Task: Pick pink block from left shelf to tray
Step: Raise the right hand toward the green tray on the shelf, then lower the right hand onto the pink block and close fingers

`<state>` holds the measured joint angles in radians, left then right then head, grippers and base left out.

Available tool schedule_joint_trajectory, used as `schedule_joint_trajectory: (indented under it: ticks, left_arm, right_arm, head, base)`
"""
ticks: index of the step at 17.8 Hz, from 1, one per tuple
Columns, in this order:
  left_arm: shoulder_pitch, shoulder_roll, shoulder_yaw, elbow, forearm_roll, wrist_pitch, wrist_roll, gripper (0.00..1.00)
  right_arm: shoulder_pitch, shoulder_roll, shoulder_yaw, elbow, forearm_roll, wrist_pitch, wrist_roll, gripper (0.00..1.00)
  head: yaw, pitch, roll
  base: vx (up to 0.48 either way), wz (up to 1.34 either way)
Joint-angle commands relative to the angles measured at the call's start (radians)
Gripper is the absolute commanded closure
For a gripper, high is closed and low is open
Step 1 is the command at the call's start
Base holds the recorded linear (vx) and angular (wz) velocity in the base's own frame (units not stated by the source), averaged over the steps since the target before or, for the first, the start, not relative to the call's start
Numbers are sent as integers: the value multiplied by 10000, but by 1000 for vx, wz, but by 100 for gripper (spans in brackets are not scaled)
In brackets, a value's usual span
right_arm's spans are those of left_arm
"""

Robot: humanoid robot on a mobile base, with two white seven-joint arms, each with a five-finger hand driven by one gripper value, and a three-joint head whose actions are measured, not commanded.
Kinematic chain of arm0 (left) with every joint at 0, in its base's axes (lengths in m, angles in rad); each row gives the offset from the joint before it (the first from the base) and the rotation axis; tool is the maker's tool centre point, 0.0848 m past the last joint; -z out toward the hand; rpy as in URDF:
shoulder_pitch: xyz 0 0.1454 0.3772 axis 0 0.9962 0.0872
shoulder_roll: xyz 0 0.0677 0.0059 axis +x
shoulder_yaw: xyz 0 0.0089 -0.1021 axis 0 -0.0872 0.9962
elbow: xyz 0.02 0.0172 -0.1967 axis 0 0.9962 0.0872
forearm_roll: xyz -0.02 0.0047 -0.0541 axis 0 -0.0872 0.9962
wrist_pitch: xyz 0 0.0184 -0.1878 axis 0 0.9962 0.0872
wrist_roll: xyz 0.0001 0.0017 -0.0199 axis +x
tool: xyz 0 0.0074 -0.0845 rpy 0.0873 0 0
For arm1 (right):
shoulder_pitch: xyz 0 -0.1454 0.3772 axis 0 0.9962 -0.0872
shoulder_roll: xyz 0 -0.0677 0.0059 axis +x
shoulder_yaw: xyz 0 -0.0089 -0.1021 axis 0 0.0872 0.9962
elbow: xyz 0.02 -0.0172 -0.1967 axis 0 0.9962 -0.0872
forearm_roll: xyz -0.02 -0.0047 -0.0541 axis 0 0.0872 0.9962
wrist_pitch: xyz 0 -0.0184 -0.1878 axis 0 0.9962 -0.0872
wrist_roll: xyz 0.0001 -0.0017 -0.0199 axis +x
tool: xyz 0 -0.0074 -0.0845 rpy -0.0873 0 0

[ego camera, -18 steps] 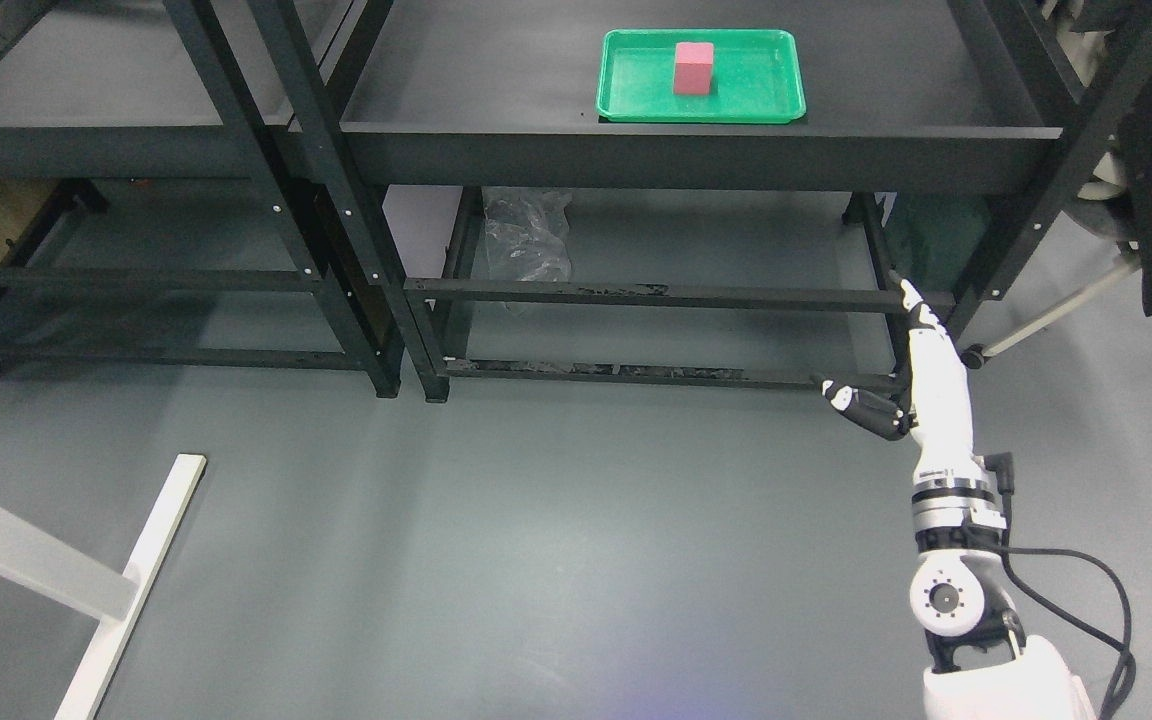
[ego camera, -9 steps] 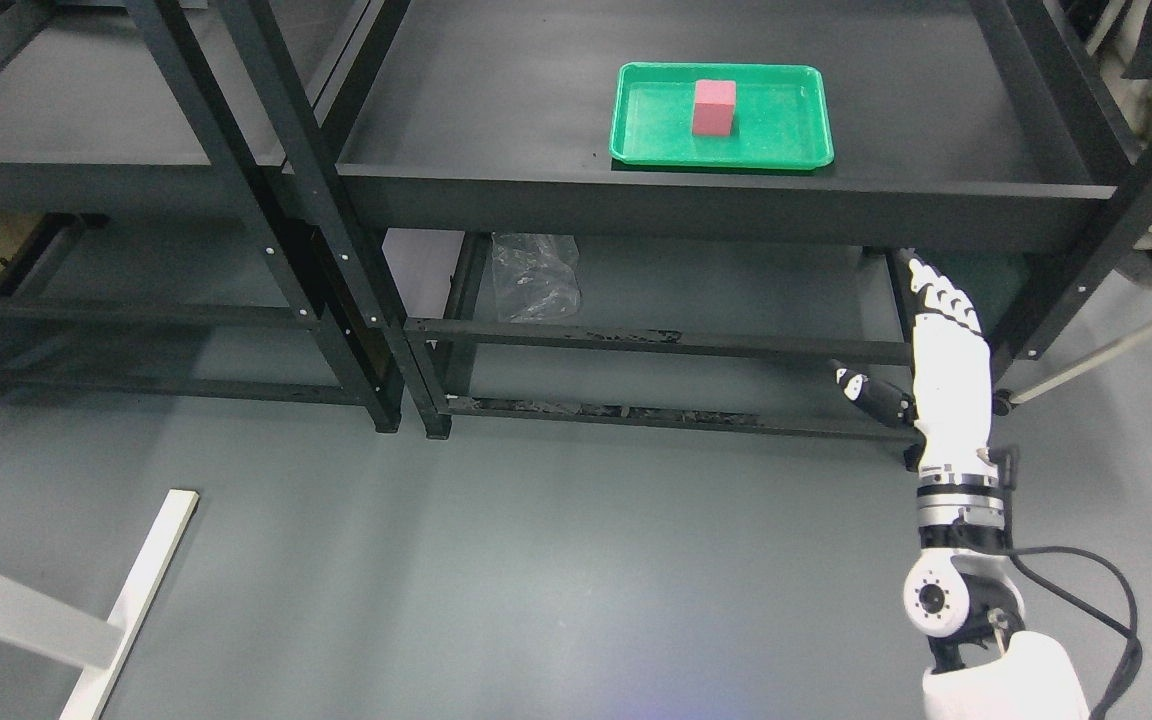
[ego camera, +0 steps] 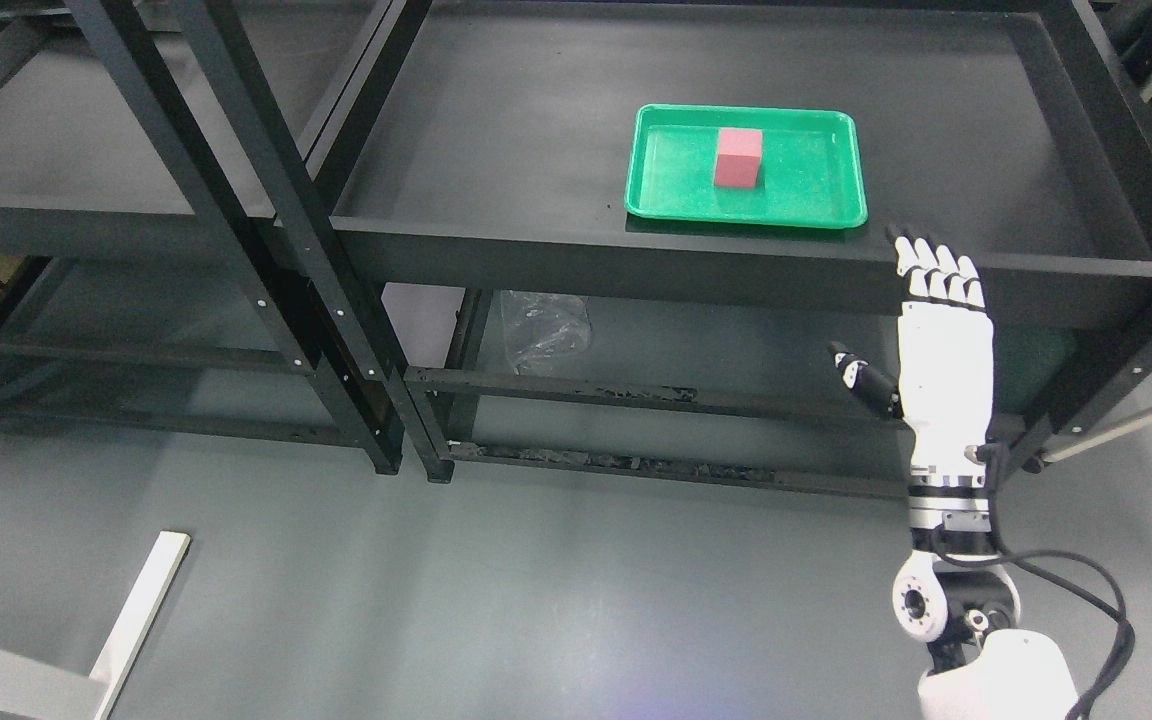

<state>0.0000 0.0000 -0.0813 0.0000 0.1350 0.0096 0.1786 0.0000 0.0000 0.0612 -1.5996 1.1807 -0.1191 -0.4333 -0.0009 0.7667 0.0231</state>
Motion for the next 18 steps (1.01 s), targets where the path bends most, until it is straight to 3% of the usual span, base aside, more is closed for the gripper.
schedule_joint_trajectory:
  ticks: [1, 8, 18]
  left_arm:
    - [-291, 175, 0, -175, 0, -4, 9, 0]
    - [-291, 175, 0, -175, 0, -4, 9, 0]
    - [-291, 175, 0, -175, 0, -4, 9, 0]
  right_arm:
    - [-122, -174, 277, -19, 833, -52, 22, 0]
    - [-92, -174, 385, -19, 833, -37, 374, 0]
    - [-475, -174, 385, 380, 818, -52, 2091, 0]
  head:
    - [0, 0, 0]
    - [0, 0, 0]
    - [0, 0, 0]
  base:
    - [244, 49]
    - [247, 4]
    - [229, 30]
